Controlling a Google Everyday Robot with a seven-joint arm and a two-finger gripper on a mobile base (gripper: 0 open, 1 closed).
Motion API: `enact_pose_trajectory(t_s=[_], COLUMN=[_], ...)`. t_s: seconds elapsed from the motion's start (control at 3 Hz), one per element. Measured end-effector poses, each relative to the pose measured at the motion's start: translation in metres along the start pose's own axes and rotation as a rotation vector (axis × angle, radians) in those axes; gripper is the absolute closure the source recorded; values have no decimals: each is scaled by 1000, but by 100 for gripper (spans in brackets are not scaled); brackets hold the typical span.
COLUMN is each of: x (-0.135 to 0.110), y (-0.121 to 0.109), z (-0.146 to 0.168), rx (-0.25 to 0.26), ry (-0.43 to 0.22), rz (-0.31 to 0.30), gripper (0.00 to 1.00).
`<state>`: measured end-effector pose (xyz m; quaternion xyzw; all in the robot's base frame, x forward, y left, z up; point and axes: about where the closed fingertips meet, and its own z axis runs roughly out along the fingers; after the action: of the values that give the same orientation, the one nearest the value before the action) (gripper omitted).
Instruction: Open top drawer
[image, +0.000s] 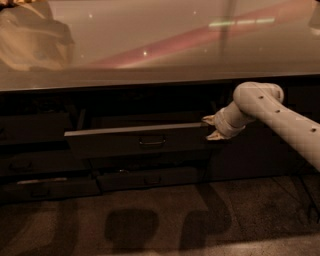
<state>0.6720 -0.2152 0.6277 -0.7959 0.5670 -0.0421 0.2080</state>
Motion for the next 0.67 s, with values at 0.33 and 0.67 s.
enact_pose_trajectory(t_s=[0.33, 0.67], x=[0, -2], y=[-1, 7], z=[-2, -3], rx=[0, -3], ry=[0, -3], rz=[0, -3], gripper=[100, 100])
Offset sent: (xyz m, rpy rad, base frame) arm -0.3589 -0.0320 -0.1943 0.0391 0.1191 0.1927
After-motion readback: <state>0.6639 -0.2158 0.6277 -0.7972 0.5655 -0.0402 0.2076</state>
